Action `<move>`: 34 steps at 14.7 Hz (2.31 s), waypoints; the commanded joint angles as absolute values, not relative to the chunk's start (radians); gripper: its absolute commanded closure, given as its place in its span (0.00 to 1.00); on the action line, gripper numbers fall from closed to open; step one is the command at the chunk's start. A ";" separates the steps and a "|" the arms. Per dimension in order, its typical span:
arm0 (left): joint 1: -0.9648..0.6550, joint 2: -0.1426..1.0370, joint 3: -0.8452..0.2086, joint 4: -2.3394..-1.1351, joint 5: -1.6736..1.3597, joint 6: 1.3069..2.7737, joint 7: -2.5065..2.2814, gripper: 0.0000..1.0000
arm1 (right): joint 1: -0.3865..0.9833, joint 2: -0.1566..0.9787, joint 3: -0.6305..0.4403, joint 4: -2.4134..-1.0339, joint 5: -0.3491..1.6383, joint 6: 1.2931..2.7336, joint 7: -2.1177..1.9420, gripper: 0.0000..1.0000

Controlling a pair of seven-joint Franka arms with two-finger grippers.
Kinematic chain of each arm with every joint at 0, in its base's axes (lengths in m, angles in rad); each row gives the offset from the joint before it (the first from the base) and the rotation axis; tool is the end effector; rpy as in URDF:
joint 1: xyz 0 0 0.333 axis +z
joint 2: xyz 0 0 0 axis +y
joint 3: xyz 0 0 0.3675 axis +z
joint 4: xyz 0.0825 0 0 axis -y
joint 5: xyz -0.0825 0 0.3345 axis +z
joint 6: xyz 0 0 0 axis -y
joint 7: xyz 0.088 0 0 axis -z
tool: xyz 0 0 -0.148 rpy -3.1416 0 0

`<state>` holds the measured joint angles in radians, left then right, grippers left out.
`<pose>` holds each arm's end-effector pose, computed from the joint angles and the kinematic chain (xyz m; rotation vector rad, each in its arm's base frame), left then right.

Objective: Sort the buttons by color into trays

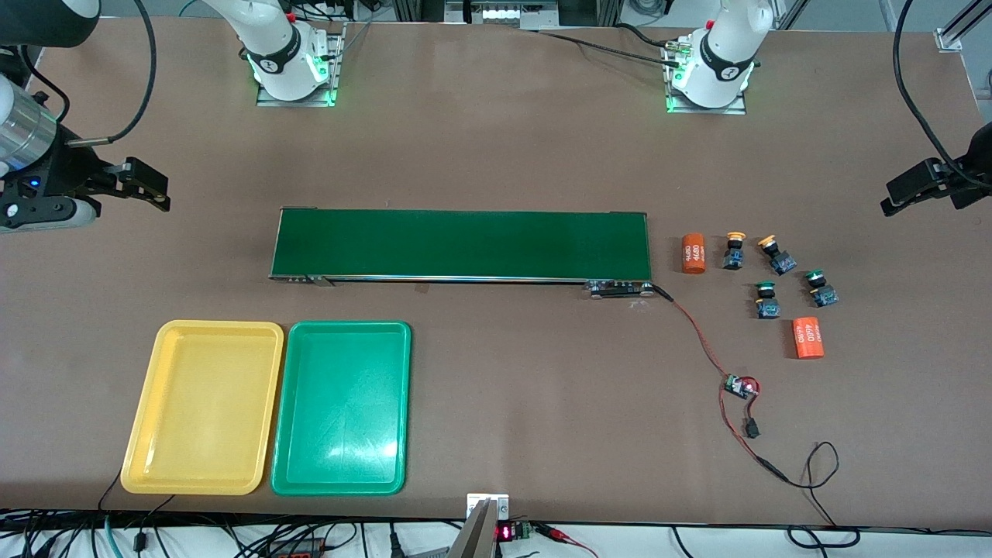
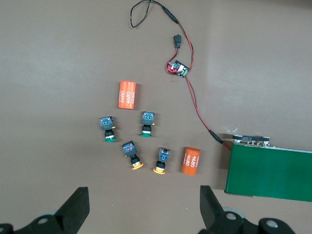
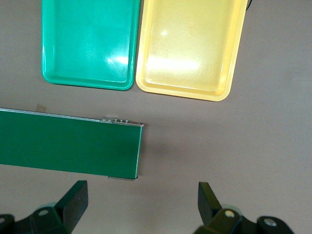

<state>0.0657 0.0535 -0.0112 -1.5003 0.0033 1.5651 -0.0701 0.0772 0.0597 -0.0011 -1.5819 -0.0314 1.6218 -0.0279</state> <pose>0.5239 0.0293 0.6367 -3.1328 -0.1955 -0.0178 0.5276 0.0357 0.6039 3.1052 0.1646 -0.0296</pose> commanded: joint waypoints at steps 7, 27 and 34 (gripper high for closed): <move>0.034 0.138 -0.012 -1.483 -0.011 1.569 -0.049 0.00 | 0.072 0.052 -0.014 -1.580 -0.043 1.617 -0.063 0.00; 0.000 0.572 -0.113 -1.660 0.021 1.936 -0.094 0.00 | 0.072 0.054 -0.014 -1.582 -0.041 1.617 -0.080 0.00; 0.002 0.416 -0.137 -1.929 0.002 2.072 -0.097 0.00 | 0.072 0.054 -0.014 -1.582 -0.040 1.617 -0.080 0.00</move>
<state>-0.0116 0.5144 -0.1261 -1.8025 0.0212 2.0237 -0.0944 0.0739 0.0599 -0.0146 -1.5818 -0.0317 1.6215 -0.0605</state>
